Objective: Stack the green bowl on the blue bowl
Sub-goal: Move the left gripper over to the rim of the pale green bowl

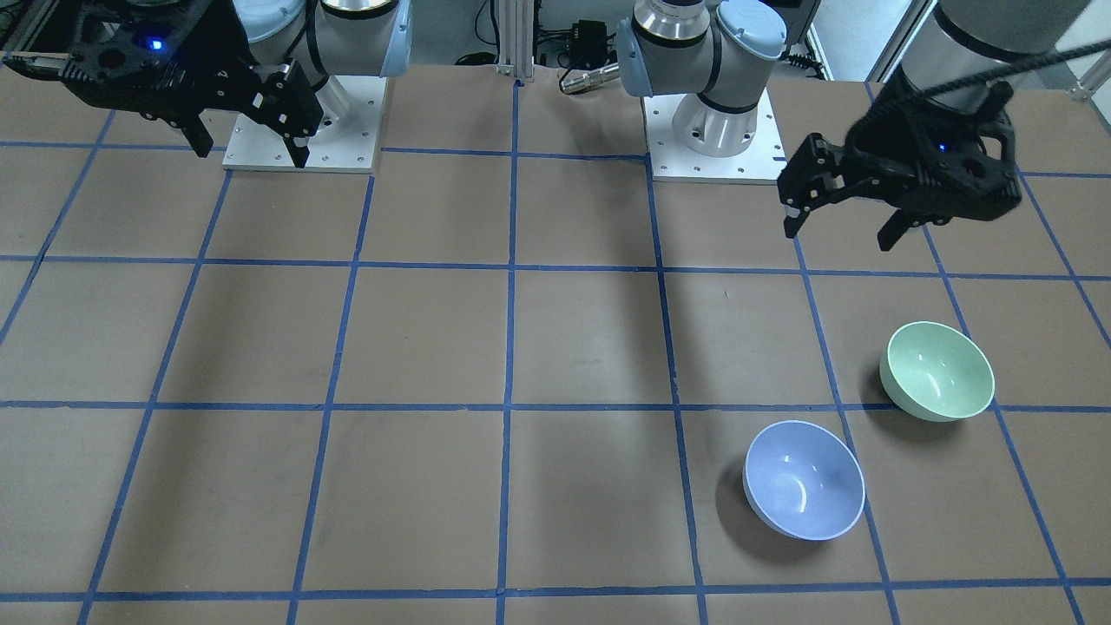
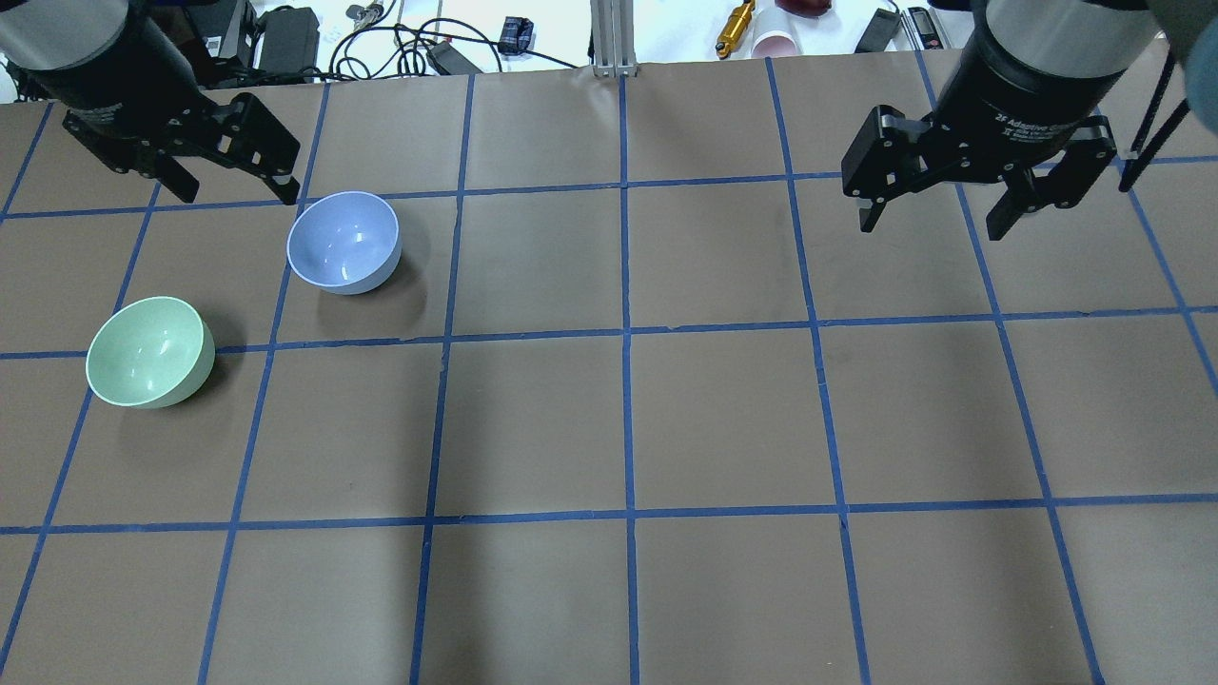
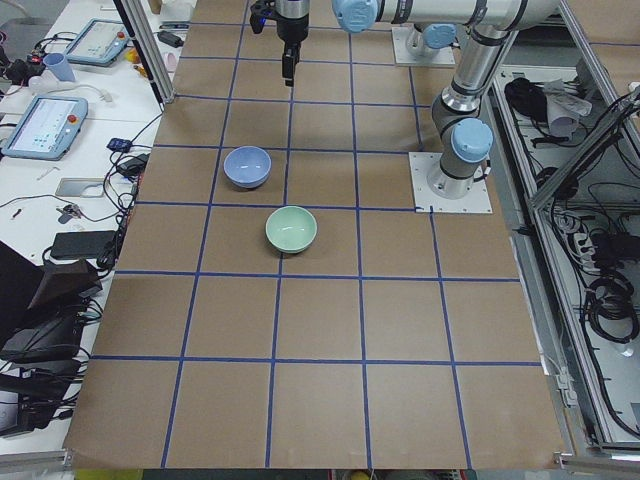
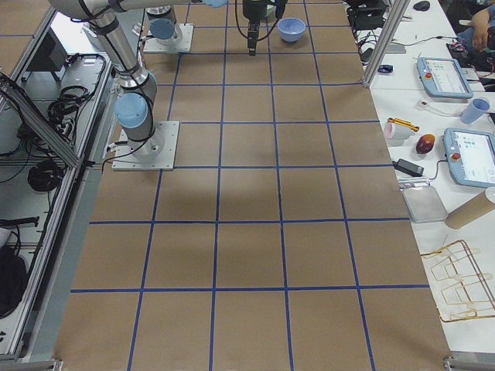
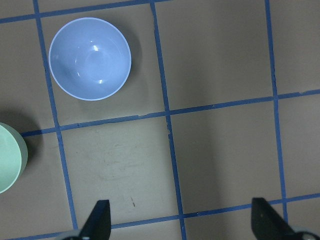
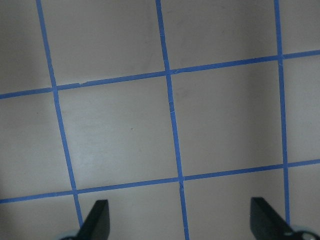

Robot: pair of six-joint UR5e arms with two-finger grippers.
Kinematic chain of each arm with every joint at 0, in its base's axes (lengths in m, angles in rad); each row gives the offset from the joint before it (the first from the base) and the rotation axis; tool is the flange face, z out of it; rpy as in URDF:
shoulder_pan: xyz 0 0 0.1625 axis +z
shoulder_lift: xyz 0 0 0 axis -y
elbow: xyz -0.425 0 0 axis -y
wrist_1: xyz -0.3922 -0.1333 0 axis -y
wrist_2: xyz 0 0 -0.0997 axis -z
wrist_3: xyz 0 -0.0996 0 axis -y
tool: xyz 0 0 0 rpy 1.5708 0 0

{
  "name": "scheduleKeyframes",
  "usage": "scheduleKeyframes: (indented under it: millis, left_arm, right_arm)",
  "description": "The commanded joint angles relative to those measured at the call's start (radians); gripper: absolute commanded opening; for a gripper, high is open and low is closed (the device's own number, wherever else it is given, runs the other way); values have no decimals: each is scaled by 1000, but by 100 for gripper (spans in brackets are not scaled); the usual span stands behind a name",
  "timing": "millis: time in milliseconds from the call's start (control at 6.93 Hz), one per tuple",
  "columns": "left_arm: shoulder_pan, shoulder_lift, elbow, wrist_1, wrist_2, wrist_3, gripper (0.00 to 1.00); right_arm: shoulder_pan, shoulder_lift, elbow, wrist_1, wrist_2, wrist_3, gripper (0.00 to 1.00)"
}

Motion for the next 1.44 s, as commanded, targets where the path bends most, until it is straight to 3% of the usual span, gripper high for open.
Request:
scheduleKeyframes:
  millis: [0,577,1010,1299]
  left_arm:
    - [155,-29,-71,29,-3,106,100]
    - [320,-133,-189,266,-3,184,100]
    - [448,-217,-200,332,8,287,100]
    - [488,-303,-214,476,8,392,100]
  right_arm:
    - [0,0,0,0,0,0,100]
    - [0,0,0,0,1,0,100]
    - [0,0,0,-1,0,0,100]
    - [0,0,0,-1,0,0,100]
